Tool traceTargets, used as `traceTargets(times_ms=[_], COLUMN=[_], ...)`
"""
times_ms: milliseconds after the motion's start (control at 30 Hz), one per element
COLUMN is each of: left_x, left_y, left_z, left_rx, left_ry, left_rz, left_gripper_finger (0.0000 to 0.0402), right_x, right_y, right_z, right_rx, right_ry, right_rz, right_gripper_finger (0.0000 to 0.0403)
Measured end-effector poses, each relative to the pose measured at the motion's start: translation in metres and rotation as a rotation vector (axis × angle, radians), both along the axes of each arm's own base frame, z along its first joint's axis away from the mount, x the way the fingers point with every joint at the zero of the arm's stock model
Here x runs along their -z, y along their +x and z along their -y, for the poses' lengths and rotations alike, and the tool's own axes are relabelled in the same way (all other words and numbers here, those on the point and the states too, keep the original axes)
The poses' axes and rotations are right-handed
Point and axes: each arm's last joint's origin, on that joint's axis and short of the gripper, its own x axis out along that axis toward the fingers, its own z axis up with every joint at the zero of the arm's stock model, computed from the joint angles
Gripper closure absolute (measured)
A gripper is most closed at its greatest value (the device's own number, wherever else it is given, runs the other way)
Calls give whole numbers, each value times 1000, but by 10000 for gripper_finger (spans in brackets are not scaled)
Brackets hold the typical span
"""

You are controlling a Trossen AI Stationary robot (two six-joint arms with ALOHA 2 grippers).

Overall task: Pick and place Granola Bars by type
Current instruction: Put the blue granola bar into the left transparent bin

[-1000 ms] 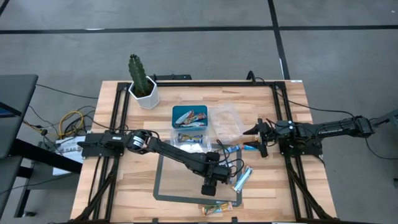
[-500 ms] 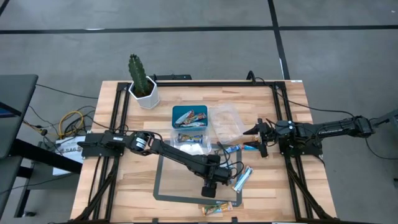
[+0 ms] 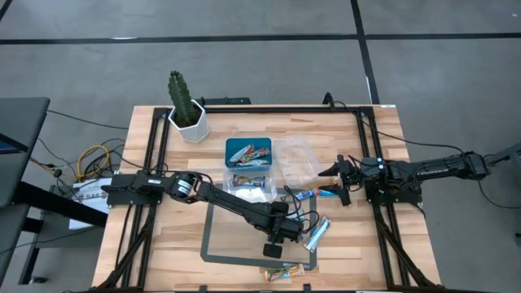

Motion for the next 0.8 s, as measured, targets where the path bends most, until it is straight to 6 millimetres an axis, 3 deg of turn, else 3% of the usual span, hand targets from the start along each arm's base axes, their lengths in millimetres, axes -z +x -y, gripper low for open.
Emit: traceTargets(times_ms=[433,800], left_x=[-8,-87], left_y=[-3,-31], left_z=[3,-3], left_rx=[-8,-65], left_ry=[1,53], left_rz=[11,77], left_gripper_finger=[329,328], right_x=[0,0], right_y=[0,0], right_z=[0,0], right_rx=[0,0], right_ry=[0,0], right_rz=[0,0], right_gripper_finger=[154,154])
